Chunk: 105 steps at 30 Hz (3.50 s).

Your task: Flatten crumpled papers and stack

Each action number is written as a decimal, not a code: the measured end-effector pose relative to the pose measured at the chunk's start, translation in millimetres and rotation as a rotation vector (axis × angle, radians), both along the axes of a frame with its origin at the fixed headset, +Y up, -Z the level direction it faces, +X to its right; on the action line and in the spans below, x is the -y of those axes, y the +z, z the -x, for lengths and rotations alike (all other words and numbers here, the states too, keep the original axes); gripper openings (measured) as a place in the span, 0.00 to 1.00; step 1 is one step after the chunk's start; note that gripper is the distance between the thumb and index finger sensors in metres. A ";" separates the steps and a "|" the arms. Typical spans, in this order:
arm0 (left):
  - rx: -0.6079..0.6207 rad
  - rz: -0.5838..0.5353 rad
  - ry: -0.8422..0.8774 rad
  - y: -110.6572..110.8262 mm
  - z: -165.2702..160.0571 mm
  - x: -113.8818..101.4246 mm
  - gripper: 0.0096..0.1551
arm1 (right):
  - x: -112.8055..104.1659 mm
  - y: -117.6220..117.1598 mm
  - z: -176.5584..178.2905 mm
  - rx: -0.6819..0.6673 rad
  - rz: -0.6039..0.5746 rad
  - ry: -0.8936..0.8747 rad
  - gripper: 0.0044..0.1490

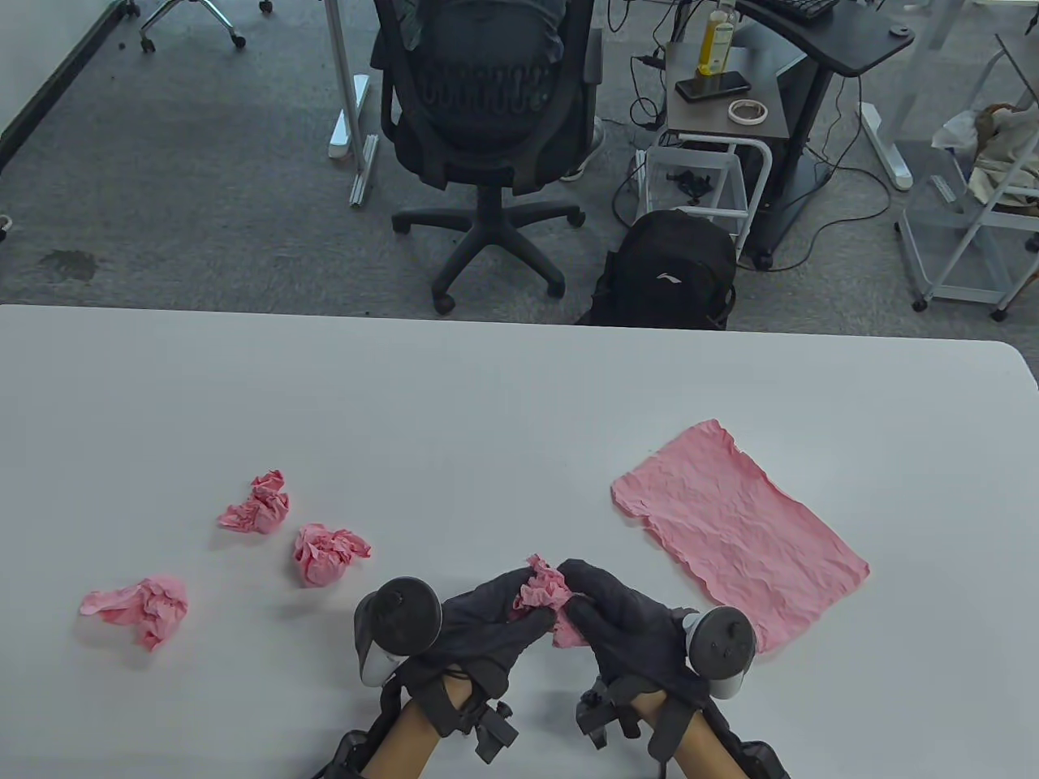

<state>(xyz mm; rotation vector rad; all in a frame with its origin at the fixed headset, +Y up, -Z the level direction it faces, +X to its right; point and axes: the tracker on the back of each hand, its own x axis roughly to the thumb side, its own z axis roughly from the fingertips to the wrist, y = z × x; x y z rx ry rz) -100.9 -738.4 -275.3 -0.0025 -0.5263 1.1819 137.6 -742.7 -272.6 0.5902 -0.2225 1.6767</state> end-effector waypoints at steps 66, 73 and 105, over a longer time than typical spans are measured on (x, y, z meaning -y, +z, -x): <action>0.074 -0.124 -0.197 2.3 2.0 -17.8 0.25 | -5.2 5.2 4.8 0.045 -0.017 0.048 0.40; 0.028 -0.076 -0.018 -2.5 15.4 -15.4 0.24 | 1.3 -5.4 -17.0 0.202 0.106 -0.013 0.26; 0.014 -0.032 -0.010 0.8 11.3 -17.8 0.24 | -9.5 4.7 1.2 0.173 0.040 0.356 0.30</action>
